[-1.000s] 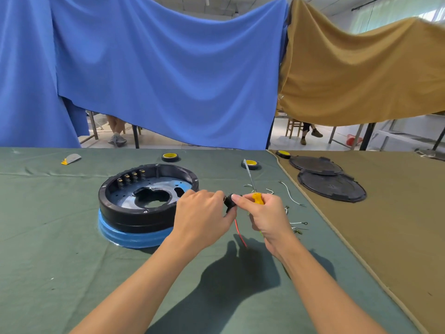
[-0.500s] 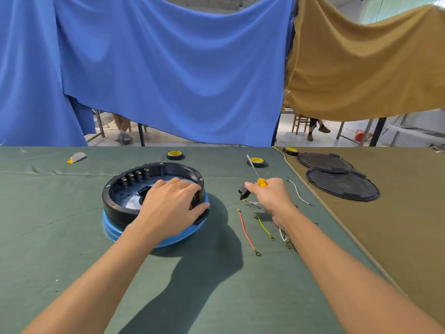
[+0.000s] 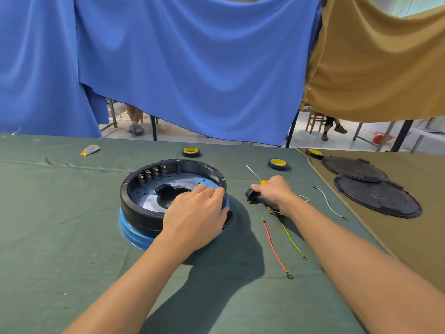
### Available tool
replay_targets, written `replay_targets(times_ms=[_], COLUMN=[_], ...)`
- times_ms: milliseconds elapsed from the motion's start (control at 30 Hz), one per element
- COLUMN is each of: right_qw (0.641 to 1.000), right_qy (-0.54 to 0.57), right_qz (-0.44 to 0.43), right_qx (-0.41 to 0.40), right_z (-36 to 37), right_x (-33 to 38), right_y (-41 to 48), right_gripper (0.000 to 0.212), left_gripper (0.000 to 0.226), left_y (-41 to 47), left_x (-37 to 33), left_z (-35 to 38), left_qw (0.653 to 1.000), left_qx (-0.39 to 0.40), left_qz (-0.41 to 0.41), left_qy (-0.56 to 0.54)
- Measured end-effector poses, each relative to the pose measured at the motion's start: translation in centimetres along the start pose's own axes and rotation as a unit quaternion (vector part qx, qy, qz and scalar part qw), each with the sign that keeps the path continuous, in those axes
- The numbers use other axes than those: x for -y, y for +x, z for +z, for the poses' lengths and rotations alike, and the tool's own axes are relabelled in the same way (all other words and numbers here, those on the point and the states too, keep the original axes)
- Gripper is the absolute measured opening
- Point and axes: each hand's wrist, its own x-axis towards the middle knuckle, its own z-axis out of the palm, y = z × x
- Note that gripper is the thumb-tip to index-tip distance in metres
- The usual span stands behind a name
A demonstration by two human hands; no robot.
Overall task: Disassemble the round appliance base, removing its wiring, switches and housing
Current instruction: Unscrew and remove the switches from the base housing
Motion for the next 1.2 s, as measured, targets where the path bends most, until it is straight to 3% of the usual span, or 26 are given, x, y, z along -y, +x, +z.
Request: replay_targets(times_ms=[133,300,467,633,700,867,933,1033,1133,1200], right_qw=[0.997,0.995,0.997,0.995,0.994,0.992,0.993,0.995,0.995,0.995], right_qy=[-0.075,-0.087,-0.023,0.069,0.083,0.099,0.093,0.08,0.087,0.09], right_qz=[-0.012,-0.018,-0.024,-0.059,-0.073,-0.071,-0.068,-0.063,-0.046,-0.037], right_qx=[-0.028,-0.036,-0.074,-0.047,-0.016,-0.016,-0.021,-0.017,-0.028,-0.03], right_z=[0.1,0.5,-0.1,-0.2,0.6,2.7,3.6,4.8,5.3,5.2], right_x=[-0.8,-1.1,-0.4,1.1,1.7,3.2,3.8,4.3,4.2,4.2], right_y=[0.5,0.4,-1.3,-6.7,-9.3,-13.6,-14.4,-14.9,-14.7,-14.4], right_gripper=[0.038,0.035,0.039,0.046,0.045,0.066,0.063,0.053,0.047,0.046], left_gripper=[0.027,0.026,0.028,0.034,0.035,0.041,0.043,0.027,0.043,0.04], left_y=[0.1,0.4,0.3,0.5,0.5,-0.8,-1.7,-2.8,-2.8,-2.7], left_x=[0.1,0.0,0.4,1.4,2.5,6.1,6.8,6.6,5.8,5.1], left_z=[0.4,0.3,0.2,-1.2,-2.0,-2.4,-1.5,-0.5,-0.3,-0.1], left_qw=[1.0,0.999,0.998,0.977,0.981,0.994,0.994,0.994,0.992,0.992], left_qx=[0.009,0.014,0.013,0.018,0.017,0.022,0.048,0.049,0.032,0.029], left_qz=[-0.01,-0.009,-0.004,-0.049,-0.066,-0.08,-0.091,-0.099,-0.118,-0.119], left_qy=[-0.005,-0.035,-0.064,-0.209,-0.18,-0.074,-0.046,-0.009,-0.017,-0.03])
